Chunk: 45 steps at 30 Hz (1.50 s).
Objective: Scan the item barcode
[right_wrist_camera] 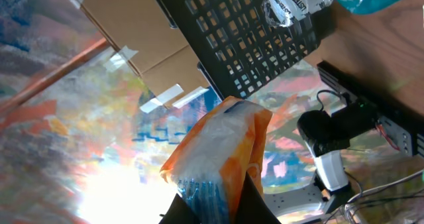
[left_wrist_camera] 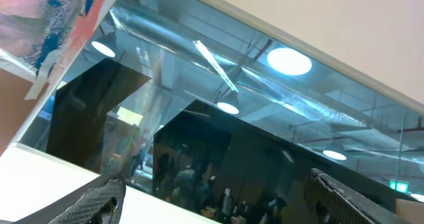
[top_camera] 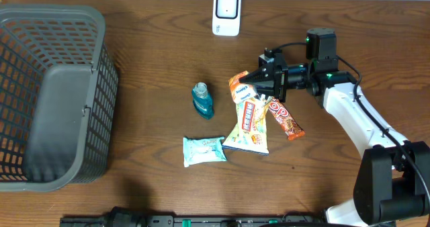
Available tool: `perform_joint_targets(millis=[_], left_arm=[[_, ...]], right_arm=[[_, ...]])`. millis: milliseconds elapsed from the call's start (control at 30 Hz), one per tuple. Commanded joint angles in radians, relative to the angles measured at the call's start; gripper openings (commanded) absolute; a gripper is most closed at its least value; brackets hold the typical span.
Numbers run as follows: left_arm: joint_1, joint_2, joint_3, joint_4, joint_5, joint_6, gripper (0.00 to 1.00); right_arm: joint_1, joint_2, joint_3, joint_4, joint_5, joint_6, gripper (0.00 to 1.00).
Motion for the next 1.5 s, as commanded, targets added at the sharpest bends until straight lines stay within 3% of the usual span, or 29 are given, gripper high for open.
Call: perform_joint_targets(millis=[0,233,533,900,1133,1300,1400,1467], left_arm=[[0.004,-0.001,-0.003,0.002,-0.019,-0.008,0.86],[0.004,-0.001,-0.020,0.003,-0.019,-0.008,0.86],[0.004,-0.001,-0.020,0.006,-0.019,-0.008,0.86],[0.004,-0.001,-0.020,0.006,-0.020,-0.008,0.86],[0.004,-0.001,-0.020,0.006,-0.020,-0.008,0.86],[0.004,-0.001,-0.020,0.006,-0.020,-0.008,0.86],[0.004,-0.001,-0.020,0.005,-0.020,-0.008,0.86],[0.004,-0.001,-0.020,0.005,-0.020,-0.008,0.86]], right_arm=[[-0.004,-0.002,0.010,-0.002,-0.028,0.180,0.02],[-0.005,-0.002,0.010,-0.003,0.052,0.696,0.02],[-0.065,-0.001,0.010,-0.216,0.366,0.697,0.01],[-0.081,-0.001,0.010,-0.404,0.322,0.697,0.02],[-0.081,-0.001,0.010,-0.421,0.278,0.697,0.02],[-0.081,-0.001,0.010,-0.420,0.233,0.587,0.01],[-0.081,-0.001,0.010,-0.420,0.259,0.344,0.01],[-0.080,-0.001,0.010,-0.416,0.314,0.091,0.01]])
